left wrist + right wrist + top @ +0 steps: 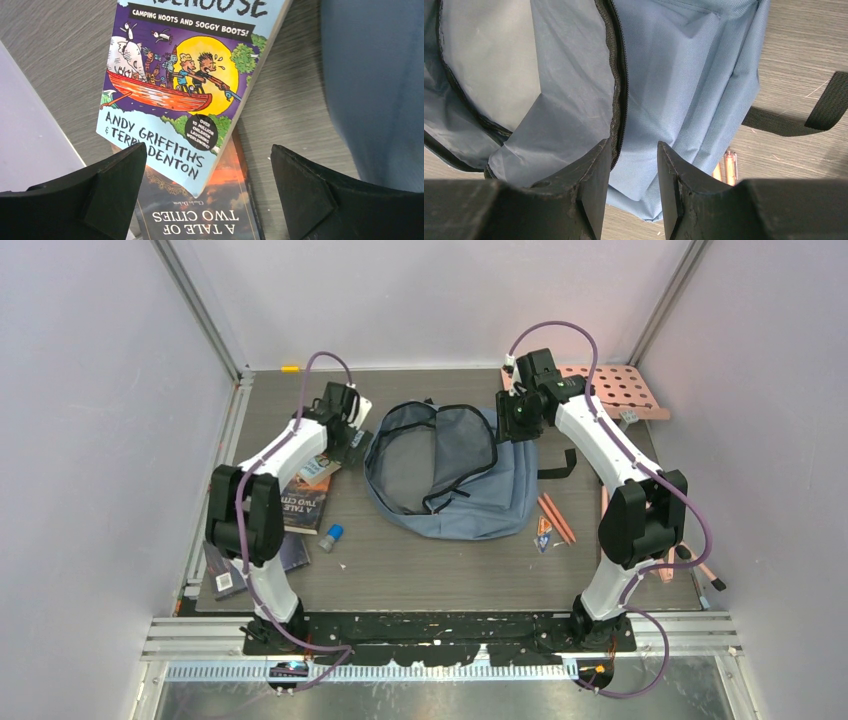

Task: Pack the student bag
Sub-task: Pick up the book from the center of the board.

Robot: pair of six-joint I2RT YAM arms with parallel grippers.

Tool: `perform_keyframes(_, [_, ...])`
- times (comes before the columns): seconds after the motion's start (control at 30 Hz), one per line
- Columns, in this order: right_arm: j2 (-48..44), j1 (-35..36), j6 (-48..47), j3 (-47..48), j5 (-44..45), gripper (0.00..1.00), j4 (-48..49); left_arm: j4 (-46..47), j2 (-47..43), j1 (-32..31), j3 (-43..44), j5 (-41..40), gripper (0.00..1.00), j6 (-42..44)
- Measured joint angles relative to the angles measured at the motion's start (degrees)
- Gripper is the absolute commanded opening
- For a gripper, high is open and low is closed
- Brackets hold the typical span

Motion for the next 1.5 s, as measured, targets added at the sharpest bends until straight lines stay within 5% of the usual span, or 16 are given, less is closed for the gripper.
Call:
perform_keyframes(0.57, [0.0, 0.0, 1.6, 1.0, -0.7, 0.45, 0.1, 4.9, 9.9, 0.0, 0.5, -3.4, 0.93, 6.9])
perform_keyframes(0.67, [0.0, 0.0, 1.9, 1.9, -1.0, 0.45, 0.1, 5.8, 11.1, 0.0, 0.7, -5.4, 0.83, 7.1])
perform_keyframes(0.93, [0.6, 0.0, 2.2, 2.8, -2.5, 0.46, 0.1, 7.5, 12.8, -0.3, 2.5, -8.8, 0.38, 7.3])
perform_keyframes(1.1, [1.7, 0.0, 2.6, 3.2, -3.0, 0.48, 0.0, 8.8, 12.6, -0.9, 2.6, -10.5, 0.01, 8.4])
perform_keyframes(1.5, [2.2, 0.0, 3.9, 2.5, -8.2, 0.49, 1.7, 8.7, 7.3, -0.5, 0.7, -13.7, 0.00, 5.2])
